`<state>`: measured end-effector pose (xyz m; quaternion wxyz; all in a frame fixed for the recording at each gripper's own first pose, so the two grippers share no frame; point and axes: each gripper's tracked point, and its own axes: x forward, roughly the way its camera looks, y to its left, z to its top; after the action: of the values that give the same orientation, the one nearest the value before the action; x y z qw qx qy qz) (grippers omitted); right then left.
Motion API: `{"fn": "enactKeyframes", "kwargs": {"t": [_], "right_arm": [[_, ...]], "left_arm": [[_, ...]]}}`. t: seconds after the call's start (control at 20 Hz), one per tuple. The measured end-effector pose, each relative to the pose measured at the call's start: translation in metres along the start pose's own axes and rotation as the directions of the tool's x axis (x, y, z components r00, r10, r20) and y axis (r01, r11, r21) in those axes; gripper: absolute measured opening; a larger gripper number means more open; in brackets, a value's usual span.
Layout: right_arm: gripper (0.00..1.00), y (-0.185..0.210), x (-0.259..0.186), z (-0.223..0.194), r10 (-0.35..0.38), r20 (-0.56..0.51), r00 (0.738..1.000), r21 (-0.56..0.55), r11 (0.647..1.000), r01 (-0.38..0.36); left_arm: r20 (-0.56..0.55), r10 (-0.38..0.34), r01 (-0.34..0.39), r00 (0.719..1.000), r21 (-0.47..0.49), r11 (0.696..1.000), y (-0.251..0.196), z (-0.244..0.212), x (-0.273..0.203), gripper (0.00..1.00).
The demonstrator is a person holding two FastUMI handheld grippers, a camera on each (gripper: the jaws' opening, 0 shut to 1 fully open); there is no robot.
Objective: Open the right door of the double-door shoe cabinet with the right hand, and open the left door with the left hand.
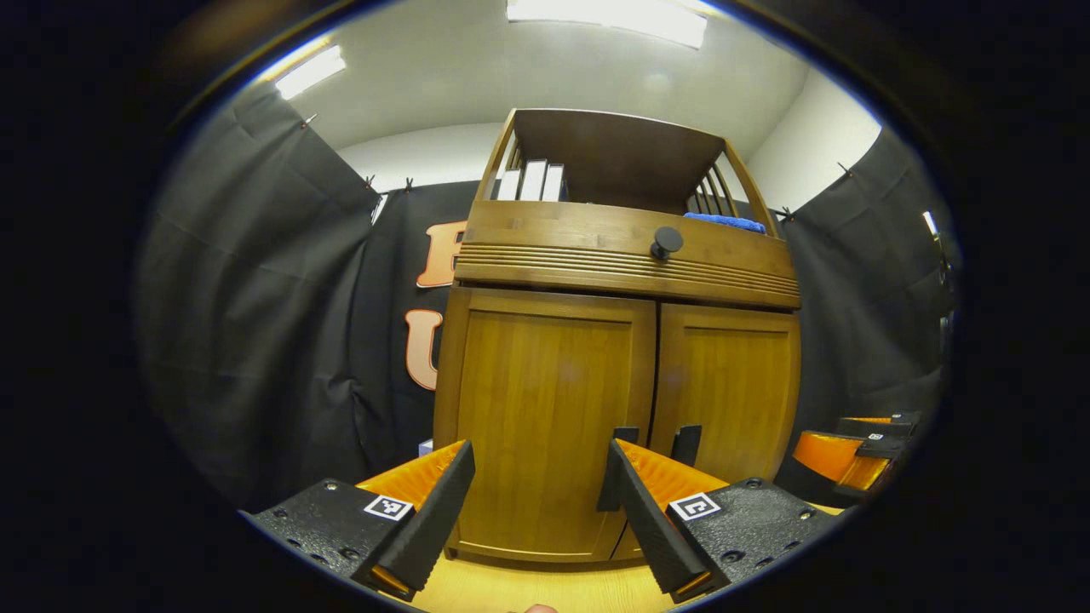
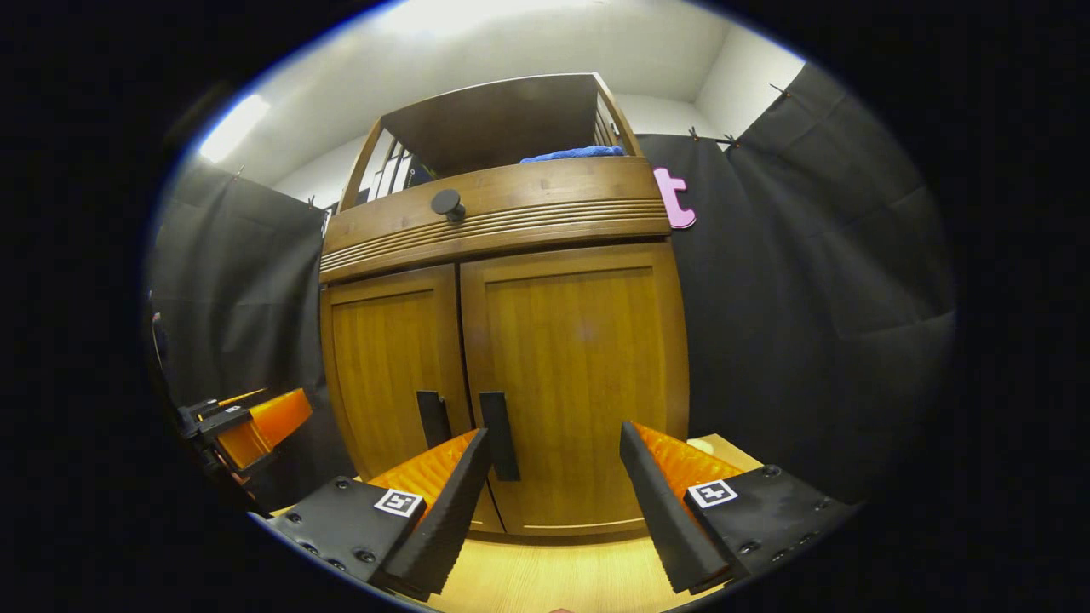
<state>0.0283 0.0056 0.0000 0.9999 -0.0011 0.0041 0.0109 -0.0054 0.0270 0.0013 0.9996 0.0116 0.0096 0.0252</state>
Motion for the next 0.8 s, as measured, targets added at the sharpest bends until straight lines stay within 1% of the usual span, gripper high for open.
{"fn": "enactKeyframes", "kwargs": {"t": [0.05,0.1,0.15,0.2,0.35,0.55,0.6,0.65,0.7,0.8], "right_arm": [[0.93,0.005,0.007,-0.001,0.01,-0.005,1.0,0.006,1.0,-0.01],[0.98,0.011,0.017,-0.002,0.021,-0.01,1.0,0.012,1.0,-0.021],[1.0,0.016,0.028,-0.003,0.034,-0.01,0.999,0.018,0.999,-0.034],[0.98,0.021,0.039,-0.005,0.047,-0.007,0.999,0.021,0.999,-0.046],[0.98,0.03,0.074,-0.014,0.074,-0.023,0.997,0.025,0.997,-0.074],[0.98,0.044,0.105,-0.037,0.109,-0.075,0.991,0.011,0.994,-0.108],[0.98,0.048,0.115,-0.044,0.112,-0.088,0.99,0.0,0.994,-0.112],[0.93,0.051,0.125,-0.052,0.11,-0.098,0.989,-0.01,0.994,-0.112],[0.98,0.053,0.136,-0.059,0.1,-0.106,0.989,-0.019,0.995,-0.103],[0.98,0.049,0.151,-0.073,0.064,-0.117,0.991,-0.03,0.997,-0.068]], "left_arm": [[-0.003,0.006,-0.006,1.0,0.001,1.0,0.004,0.001,-0.001,0.92],[-0.004,0.014,-0.014,1.0,0.005,1.0,0.008,0.001,-0.002,0.92],[-0.003,0.024,-0.024,1.0,0.012,1.0,0.013,0.002,-0.003,0.92],[-0.001,0.033,-0.033,0.999,0.02,0.999,0.017,0.003,-0.002,0.92],[-0.004,0.056,-0.056,0.998,0.032,0.998,0.027,0.003,-0.006,0.91],[-0.012,0.086,-0.086,0.996,0.048,0.995,0.04,0.001,-0.009,0.92],[-0.015,0.093,-0.093,0.996,0.052,0.994,0.043,0.0,-0.01,0.92],[-0.017,0.099,-0.098,0.995,0.053,0.994,0.045,-0.002,-0.012,0.92],[-0.017,0.104,-0.103,0.994,0.053,0.993,0.047,-0.001,-0.011,0.92],[-0.015,0.112,-0.111,0.994,0.055,0.992,0.05,-0.001,-0.012,0.92]]}}
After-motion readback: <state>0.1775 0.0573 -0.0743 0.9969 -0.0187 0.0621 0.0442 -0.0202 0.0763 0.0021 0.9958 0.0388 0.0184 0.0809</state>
